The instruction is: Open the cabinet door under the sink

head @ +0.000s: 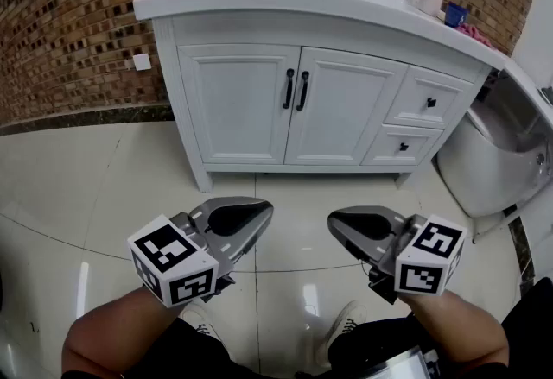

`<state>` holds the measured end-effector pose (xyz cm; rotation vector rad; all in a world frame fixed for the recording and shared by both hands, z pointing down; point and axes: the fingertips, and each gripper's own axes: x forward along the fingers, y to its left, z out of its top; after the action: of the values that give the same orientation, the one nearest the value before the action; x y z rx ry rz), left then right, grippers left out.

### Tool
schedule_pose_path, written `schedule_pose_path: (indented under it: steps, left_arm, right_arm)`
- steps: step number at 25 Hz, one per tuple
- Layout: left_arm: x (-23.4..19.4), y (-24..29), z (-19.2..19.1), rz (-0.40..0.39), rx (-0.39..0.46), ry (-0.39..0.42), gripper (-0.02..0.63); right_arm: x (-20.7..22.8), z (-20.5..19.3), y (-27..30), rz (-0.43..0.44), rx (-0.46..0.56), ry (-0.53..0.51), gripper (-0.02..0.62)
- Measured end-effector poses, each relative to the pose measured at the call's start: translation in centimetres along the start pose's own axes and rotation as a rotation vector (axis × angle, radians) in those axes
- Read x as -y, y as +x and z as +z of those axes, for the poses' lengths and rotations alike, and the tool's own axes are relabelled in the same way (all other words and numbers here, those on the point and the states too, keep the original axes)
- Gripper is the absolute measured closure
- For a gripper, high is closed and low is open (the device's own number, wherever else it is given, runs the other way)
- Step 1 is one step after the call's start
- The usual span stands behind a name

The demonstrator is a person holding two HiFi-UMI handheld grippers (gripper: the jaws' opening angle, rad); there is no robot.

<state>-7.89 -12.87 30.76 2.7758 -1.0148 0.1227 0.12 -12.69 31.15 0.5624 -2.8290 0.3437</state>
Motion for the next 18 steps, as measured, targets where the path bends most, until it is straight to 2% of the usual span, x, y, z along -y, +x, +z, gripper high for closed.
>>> schedule_pose_path:
  steps: [11, 18]
  left_arm:
    - [-0.7, 0.0, -0.1, 0.027, -0.007, 0.026, 0.600]
    - [-4.2, 0.1, 0.9, 0.125, 0.013, 0.086, 0.600]
  right_arm:
    - [0.3, 0.5, -0.2, 0.000, 0.009, -0.006, 0.589]
    - [1.1, 1.4, -0.5, 0.007, 0.043, 0.022, 0.588]
